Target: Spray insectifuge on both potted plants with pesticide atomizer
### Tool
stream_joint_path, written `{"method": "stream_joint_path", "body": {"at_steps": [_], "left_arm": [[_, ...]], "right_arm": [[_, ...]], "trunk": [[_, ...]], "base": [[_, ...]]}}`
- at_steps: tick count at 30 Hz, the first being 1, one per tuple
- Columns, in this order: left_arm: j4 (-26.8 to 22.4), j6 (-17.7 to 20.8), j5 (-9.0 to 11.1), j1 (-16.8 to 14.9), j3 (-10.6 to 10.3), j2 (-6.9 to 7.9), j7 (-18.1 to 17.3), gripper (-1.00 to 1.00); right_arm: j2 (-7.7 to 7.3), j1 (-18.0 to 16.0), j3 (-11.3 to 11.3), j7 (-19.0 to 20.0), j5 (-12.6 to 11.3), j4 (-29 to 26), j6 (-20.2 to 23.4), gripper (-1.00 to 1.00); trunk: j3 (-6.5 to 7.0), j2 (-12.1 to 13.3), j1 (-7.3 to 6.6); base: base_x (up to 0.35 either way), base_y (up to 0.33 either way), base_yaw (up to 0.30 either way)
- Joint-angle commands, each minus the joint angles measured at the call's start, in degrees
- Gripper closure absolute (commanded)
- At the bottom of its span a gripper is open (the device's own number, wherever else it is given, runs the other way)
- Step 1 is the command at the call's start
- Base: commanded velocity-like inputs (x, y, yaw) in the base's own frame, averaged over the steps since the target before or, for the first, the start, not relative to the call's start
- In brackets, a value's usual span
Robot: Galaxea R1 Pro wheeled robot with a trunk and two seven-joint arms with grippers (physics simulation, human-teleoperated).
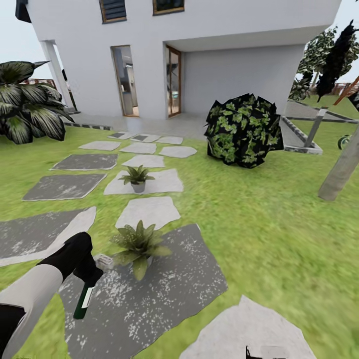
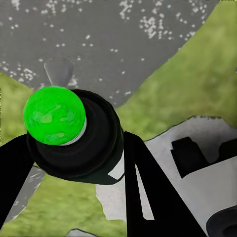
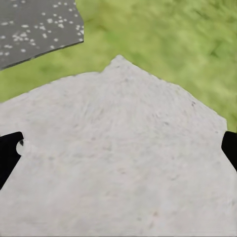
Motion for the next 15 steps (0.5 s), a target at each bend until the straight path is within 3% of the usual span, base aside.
{"method": "stream_joint_path", "body": {"at_steps": [1, 10, 12, 13, 15], "left_arm": [[-0.08, 0.26, -0.49, -0.03, -0.24, 0.02, -0.6, 1.0], [0.76, 0.25, -0.32, 0.38, -0.96, -0.1, -0.61, 1.0], [0.84, 0.26, -0.25, 0.07, -3.45, -0.1, -2.63, 1.0], [0.73, 0.24, -0.33, 0.0, -5.23, -0.1, -5.97, 1.0], [0.38, 0.24, -1.33, -0.03, -7.15, -0.11, -9.12, 1.0]], "right_arm": [[0.0, -0.02, 0.51, -0.07, -0.59, 0.02, -0.17, -1.0], [-0.29, -0.02, 0.54, 0.02, -0.39, 0.06, -0.17, -1.0], [-0.21, -0.02, 0.57, 0.02, -0.44, 0.06, -0.17, -1.0], [-0.19, -0.02, 0.54, 0.02, -0.47, 0.06, -0.17, -1.0], [-0.18, -0.02, 0.53, 0.0, -0.49, 0.06, -0.17, -1.0]], "trunk": [[-0.05, -0.02, 0.01], [-0.05, -0.02, 0.01], [-0.05, -0.02, 0.01], [-0.05, -0.02, 0.01], [-0.05, -0.02, 0.01]], "base": [[0.21, 0.0, 0.118], [0.295, -0.094, 0.013], [0.177, -0.031, 0.0], [0.141, -0.01, 0.0], [0.103, -0.004, 0.0]]}}
